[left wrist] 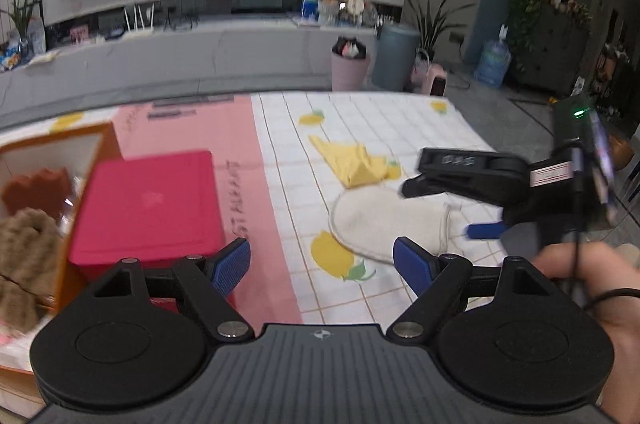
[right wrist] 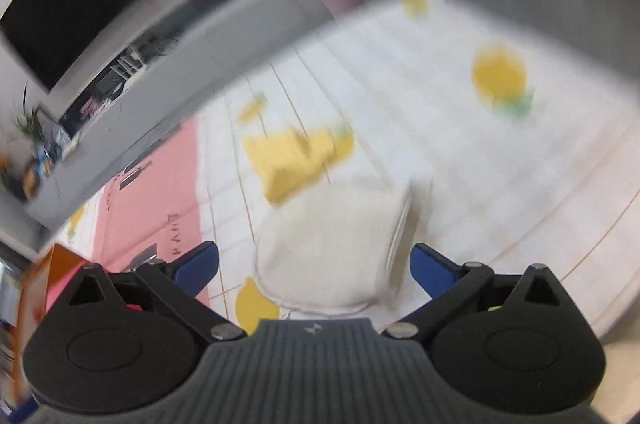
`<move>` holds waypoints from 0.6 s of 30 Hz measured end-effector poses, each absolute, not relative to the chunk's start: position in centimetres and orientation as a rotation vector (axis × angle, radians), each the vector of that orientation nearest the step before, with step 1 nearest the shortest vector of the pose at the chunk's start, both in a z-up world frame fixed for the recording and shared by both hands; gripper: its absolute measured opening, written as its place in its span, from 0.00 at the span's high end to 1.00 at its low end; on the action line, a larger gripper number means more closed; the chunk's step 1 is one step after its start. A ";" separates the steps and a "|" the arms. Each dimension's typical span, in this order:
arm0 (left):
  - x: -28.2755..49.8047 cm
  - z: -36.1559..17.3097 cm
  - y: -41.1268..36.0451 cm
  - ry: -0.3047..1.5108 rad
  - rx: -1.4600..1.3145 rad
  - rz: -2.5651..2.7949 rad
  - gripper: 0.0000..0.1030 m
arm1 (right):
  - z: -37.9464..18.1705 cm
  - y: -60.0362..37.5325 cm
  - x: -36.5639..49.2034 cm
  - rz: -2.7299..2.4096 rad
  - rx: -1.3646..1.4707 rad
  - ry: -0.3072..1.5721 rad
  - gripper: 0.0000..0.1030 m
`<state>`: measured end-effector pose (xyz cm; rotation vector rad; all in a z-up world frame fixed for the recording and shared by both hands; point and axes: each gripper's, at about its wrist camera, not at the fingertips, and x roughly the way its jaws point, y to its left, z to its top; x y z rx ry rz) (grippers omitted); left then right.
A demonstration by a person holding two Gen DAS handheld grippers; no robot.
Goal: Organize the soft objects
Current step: 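Move the right tool to the white round pad on the tablecloth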
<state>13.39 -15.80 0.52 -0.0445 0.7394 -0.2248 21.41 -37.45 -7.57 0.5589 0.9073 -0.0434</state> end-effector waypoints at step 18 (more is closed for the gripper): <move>12.7 -3.4 -17.2 0.818 -0.041 -0.244 0.08 | -10.8 -36.9 22.5 -0.039 0.353 1.012 0.70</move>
